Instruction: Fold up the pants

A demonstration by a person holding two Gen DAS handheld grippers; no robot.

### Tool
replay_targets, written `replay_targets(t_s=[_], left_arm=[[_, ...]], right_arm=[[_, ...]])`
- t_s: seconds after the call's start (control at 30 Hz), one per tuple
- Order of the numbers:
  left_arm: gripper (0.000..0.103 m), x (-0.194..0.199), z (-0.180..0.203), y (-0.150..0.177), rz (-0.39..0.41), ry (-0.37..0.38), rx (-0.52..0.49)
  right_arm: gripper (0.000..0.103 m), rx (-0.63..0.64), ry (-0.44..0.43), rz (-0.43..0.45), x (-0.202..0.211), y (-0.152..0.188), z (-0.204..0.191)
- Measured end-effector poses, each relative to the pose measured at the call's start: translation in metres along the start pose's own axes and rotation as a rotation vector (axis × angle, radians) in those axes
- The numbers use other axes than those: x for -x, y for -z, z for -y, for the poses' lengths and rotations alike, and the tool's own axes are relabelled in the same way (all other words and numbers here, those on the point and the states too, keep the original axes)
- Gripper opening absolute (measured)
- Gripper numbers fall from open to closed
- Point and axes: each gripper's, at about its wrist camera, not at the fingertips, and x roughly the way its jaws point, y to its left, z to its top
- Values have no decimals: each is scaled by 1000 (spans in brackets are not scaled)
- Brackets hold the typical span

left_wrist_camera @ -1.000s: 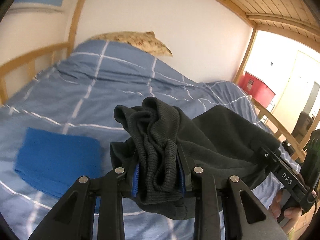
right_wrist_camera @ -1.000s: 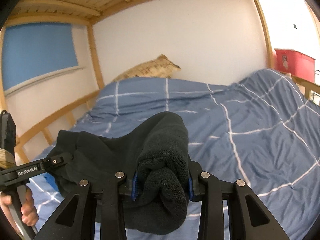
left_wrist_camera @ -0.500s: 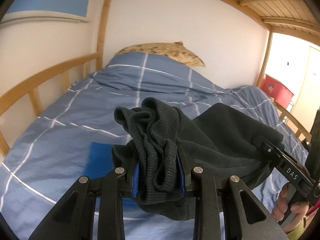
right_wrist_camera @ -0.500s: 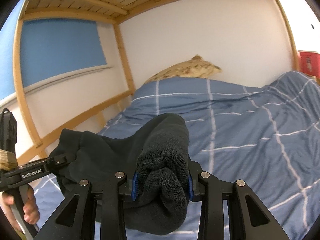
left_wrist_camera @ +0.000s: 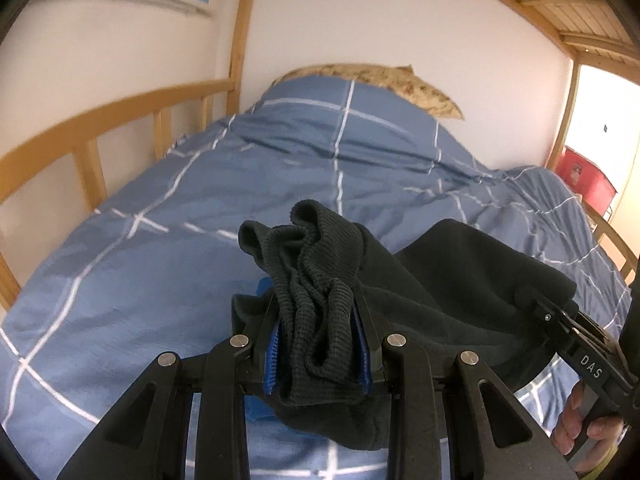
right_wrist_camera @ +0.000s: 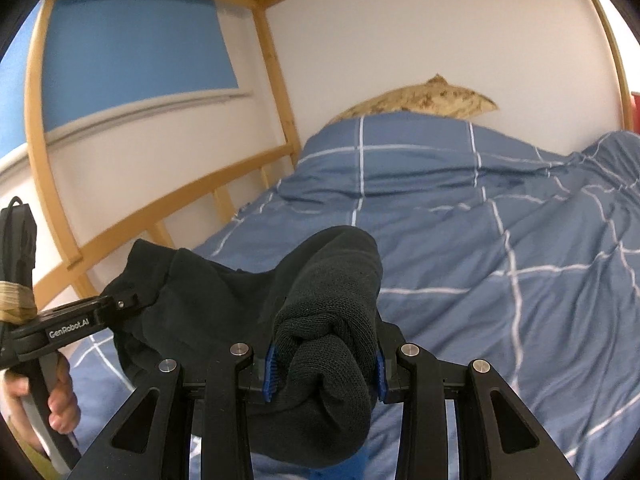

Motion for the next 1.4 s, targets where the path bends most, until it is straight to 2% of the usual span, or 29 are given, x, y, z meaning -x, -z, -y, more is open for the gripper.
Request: replay_targets(t_s=[0.17,0.3,0.37,0.47,0.53,0.77,0.9,0.93,1.0,1.03,1.1,1.2,1.4], left_arm=[[31,-16,-11,16,-46,-15,18],[35,-15,-10,23,-78,-41,19],[39,-13,-8,27,-101,-81,19],[54,-6,-10,30,-126,-152,27],[60,0,-14,31,-135,-183,30],[64,16,-10,36,-221,-323,4],[63,34,7,34,-176,-428,-61],[63,44,14,33,-153,-429,-72],[65,63,28,34,-112,-415,-74],[67,74,37,35,-85,-404,-78],[75,101,60,41,-14,-376,-86],[88,133,96,54,66,-336,-101],[88,166,168,90,82,-324,-197]], right_arm=[[37,7,64,-45,-24,23,-1],[43,-2,109,-94,-26,38,4],[47,-42,124,-144,-26,45,10],[55,-66,147,-189,-21,52,13],[68,-52,222,-194,-12,53,12],[71,-39,226,-274,-2,53,11],[73,-55,222,-271,10,51,15],[73,-53,223,-254,17,49,15],[73,-36,221,-194,38,43,13],[77,-23,222,-169,48,40,12],[88,19,221,-105,77,34,11],[91,69,208,-34,119,27,14],[93,122,181,1,190,22,33]])
